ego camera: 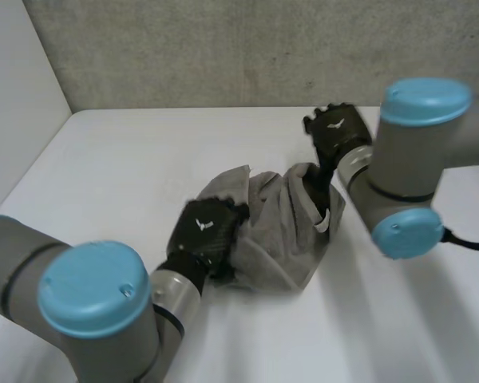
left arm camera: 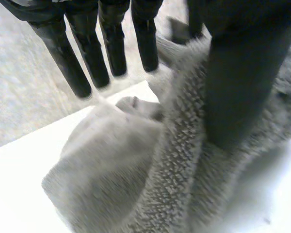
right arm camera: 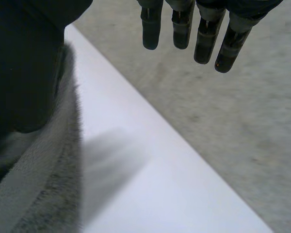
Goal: Fold the laundry
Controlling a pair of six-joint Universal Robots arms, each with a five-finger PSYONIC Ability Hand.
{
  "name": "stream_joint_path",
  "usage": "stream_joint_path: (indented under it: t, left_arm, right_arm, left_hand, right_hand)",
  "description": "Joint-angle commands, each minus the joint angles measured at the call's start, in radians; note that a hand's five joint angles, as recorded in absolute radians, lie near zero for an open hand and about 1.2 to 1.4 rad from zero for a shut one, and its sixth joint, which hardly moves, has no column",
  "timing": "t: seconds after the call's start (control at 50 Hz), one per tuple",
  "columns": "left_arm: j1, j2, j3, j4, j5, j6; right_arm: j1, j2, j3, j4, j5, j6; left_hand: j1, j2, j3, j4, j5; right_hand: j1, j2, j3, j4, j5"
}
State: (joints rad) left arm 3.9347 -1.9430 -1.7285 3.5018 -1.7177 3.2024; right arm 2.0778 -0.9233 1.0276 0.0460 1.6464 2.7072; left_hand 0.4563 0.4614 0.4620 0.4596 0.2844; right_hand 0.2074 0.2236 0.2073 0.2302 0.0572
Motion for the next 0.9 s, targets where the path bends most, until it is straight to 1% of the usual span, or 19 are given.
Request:
stream_joint_path:
  t: [0.02,0.08,0.12,0.14,0.18,0.2,0.22,0.24,0.3,0.32,0.36,0.38,0.42,0.44,0.48,0.58,0.78,0.84,0.9]
  left_arm:
    - [0.09,0.148,0.017,-0.061,0.024,0.068]
    - [0.109,0.162,0.015,-0.067,0.058,0.089]
    - [0.15,0.174,0.023,-0.081,0.171,0.137]
    - [0.15,0.174,0.023,-0.081,0.171,0.137]
    - [0.225,0.173,0.041,-0.093,0.301,0.177]
    - [0.225,0.173,0.041,-0.093,0.302,0.177]
    - [0.265,0.17,0.049,-0.099,0.357,0.191]
    - [0.265,0.17,0.049,-0.099,0.357,0.191]
    - [0.331,0.095,0.114,-0.124,0.484,0.201]
    - [0.331,0.095,0.115,-0.124,0.484,0.201]
    - [0.353,0.021,0.183,-0.165,0.548,0.203]
    - [0.353,0.021,0.184,-0.165,0.549,0.203]
    - [0.373,-0.043,0.251,-0.231,0.61,0.206]
    - [0.373,-0.043,0.251,-0.231,0.61,0.206]
    - [0.376,-0.082,0.285,-0.257,0.635,0.206]
    - [0.377,-0.189,0.374,-0.323,0.687,0.209]
    - [0.377,-0.191,0.325,-0.345,0.708,0.223]
    - [0.379,-0.168,0.305,-0.346,0.702,0.244]
    - [0.382,-0.136,0.273,-0.342,0.692,0.255]
  right_arm:
    - [-0.065,-0.204,0.161,0.015,0.001,0.002]
    - [-0.07,-0.258,0.247,0.017,-0.013,0.003]
    - [-0.077,-0.278,0.293,0.017,-0.022,0.003]
    - [-0.087,-0.304,0.333,0.023,-0.031,0.003]
    - [-0.09,-0.336,0.373,0.038,-0.045,0.005]
    - [-0.09,-0.365,0.412,0.058,-0.063,0.005]
    - [-0.09,-0.365,0.413,0.058,-0.063,0.005]
    - [-0.09,-0.385,0.445,0.081,-0.083,0.006]
    - [-0.09,-0.404,0.498,0.123,-0.126,0.045]
    - [-0.09,-0.404,0.499,0.123,-0.126,0.045]
    - [-0.09,-0.422,0.551,0.172,-0.175,0.177]
    - [-0.09,-0.422,0.551,0.172,-0.175,0.178]
    - [-0.09,-0.431,0.6,0.189,-0.232,0.293]
    - [-0.09,-0.431,0.6,0.189,-0.232,0.293]
    - [-0.09,-0.431,0.652,0.186,-0.298,0.37]
    - [-0.079,-0.427,0.712,0.155,-0.347,0.416]
    - [-0.042,-0.356,0.76,-0.021,-0.346,0.436]
    - [-0.028,-0.316,0.737,-0.063,-0.349,0.46]
    - [-0.012,-0.27,0.706,-0.086,-0.338,0.47]
  left_hand:
    - [-0.231,-0.236,-0.237,-0.234,-0.234]
    - [-0.228,-0.233,-0.234,-0.231,-0.231]
    - [-0.193,-0.198,-0.199,-0.196,-0.196]
    - [-0.193,-0.198,-0.199,-0.196,-0.196]
    - [-0.187,-0.192,-0.193,-0.19,-0.19]
    - [-0.187,-0.192,-0.193,-0.19,-0.19]
    - [-0.17,-0.175,-0.175,-0.173,-0.172]
    - [-0.169,-0.175,-0.175,-0.173,-0.172]
    - [-0.146,-0.151,-0.152,-0.149,-0.149]
    - [-0.146,-0.151,-0.152,-0.149,-0.149]
    - [-0.032,-0.037,-0.038,-0.035,-0.035]
    - [-0.031,-0.037,-0.037,-0.035,-0.034]
    - [-0.026,-0.031,-0.031,-0.029,-0.028]
    - [-0.026,-0.031,-0.031,-0.029,-0.028]
    - [-0.026,-0.031,-0.031,-0.029,-0.028]
    - [0.018,0.013,0.013,0.015,0.016]
    - [0.03,0.025,0.025,0.027,0.028]
    - [0.022,0.016,0.016,0.018,0.019]
    - [0.013,0.008,0.007,0.009,0.01]
  right_hand:
    - [-0.033,-0.049,-0.033,-0.056,-0.057]
    - [-0.033,-0.049,-0.033,-0.056,-0.057]
    - [-0.033,-0.049,-0.033,-0.056,-0.057]
    - [-0.033,-0.049,-0.033,-0.056,-0.057]
    - [-0.033,-0.049,-0.033,-0.056,-0.057]
    - [-0.033,-0.049,-0.033,-0.056,-0.057]
    - [-0.033,-0.049,-0.033,-0.056,-0.057]
    - [-0.033,-0.049,-0.033,-0.056,-0.057]
    - [-0.033,-0.049,-0.033,-0.056,-0.057]
    - [-0.033,-0.049,-0.033,-0.056,-0.057]
    - [-0.033,-0.049,-0.033,-0.056,-0.057]
    - [-0.033,-0.049,-0.033,-0.056,-0.057]
    - [-0.033,-0.049,-0.033,-0.056,-0.057]
    - [-0.033,-0.049,-0.033,-0.056,-0.057]
    - [-0.032,-0.048,-0.032,-0.054,-0.056]
    - [-0.028,-0.045,-0.028,-0.051,-0.053]
    - [0.051,0.034,0.051,0.028,0.026]
    - [0.194,0.178,0.194,0.171,0.169]
    - [0.265,0.249,0.265,0.242,0.241]
